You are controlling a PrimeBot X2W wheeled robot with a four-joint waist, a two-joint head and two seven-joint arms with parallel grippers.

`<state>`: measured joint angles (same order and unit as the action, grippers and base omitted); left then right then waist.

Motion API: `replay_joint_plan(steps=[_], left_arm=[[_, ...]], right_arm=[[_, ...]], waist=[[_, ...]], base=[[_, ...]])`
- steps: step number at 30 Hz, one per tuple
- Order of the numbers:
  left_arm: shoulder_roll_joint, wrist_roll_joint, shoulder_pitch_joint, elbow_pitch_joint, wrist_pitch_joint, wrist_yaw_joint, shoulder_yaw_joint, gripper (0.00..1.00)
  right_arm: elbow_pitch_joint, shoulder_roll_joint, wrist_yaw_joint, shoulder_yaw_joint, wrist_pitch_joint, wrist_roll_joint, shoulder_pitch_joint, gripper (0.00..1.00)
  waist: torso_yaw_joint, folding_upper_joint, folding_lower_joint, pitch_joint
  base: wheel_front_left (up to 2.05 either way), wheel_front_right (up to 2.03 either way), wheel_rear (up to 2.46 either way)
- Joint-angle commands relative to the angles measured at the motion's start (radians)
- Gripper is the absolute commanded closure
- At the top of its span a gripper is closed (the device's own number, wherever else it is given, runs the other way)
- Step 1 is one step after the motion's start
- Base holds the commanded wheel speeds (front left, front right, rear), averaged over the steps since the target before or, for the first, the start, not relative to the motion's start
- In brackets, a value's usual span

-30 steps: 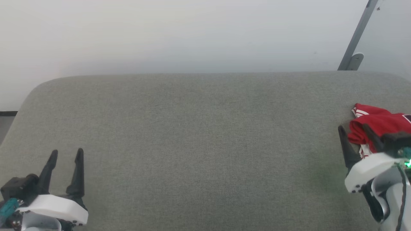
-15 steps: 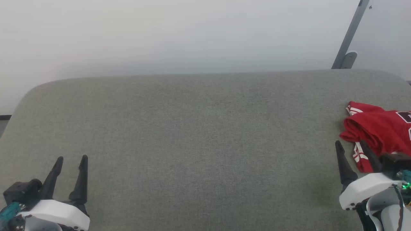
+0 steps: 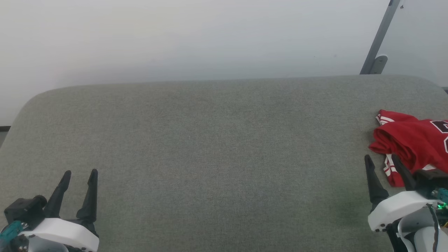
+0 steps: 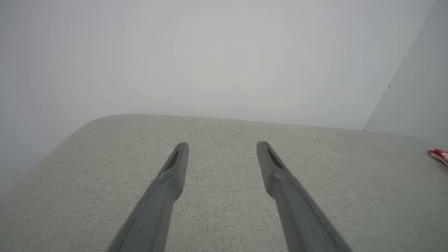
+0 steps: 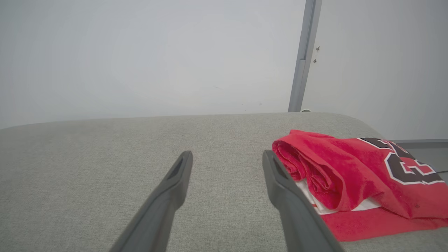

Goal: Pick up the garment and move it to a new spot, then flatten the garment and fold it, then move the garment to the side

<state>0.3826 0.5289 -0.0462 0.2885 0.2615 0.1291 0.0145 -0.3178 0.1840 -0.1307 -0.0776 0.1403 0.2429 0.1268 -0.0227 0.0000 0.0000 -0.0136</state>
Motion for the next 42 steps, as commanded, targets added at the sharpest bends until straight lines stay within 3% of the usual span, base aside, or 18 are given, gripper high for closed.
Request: replay_joint_plan(steps=[1,17,18,24,42], left_arm=[[0.004,0.004,0.007,-0.006,0.004,0.002,0.002,0.00],[0.006,0.000,0.010,0.000,0.004,0.002,0.013,0.00],[0.005,0.007,0.004,0.000,0.000,0.000,0.014,1.00],[-0.050,0.017,0.032,0.046,-0.004,0.000,0.030,1.00],[-0.118,0.279,0.005,0.022,-0.096,0.000,-0.011,1.00]], right_arm=[[0.009,-0.004,0.000,-0.003,-0.002,-0.010,-0.012,0.00],[0.042,-0.021,0.000,-0.010,-0.022,-0.014,-0.017,0.00],[0.037,-0.018,0.000,-0.010,-0.018,-0.008,-0.012,1.00],[-0.015,-0.038,0.000,-0.008,-0.020,0.002,-0.054,1.00],[0.009,-0.061,0.000,-0.016,-0.079,0.338,-0.043,1.00]], waist=[[0.000,0.0000,0.0000,0.000],[0.001,0.0000,0.0000,0.001],[0.001,0.0000,0.0000,0.001],[0.001,0.0000,0.0000,0.001],[0.004,0.0000,0.0000,0.004]], base=[[0.00,0.00,0.00],[0.00,0.00,0.00],[0.00,0.00,0.00],[0.00,0.00,0.00],[0.00,0.00,0.00]])
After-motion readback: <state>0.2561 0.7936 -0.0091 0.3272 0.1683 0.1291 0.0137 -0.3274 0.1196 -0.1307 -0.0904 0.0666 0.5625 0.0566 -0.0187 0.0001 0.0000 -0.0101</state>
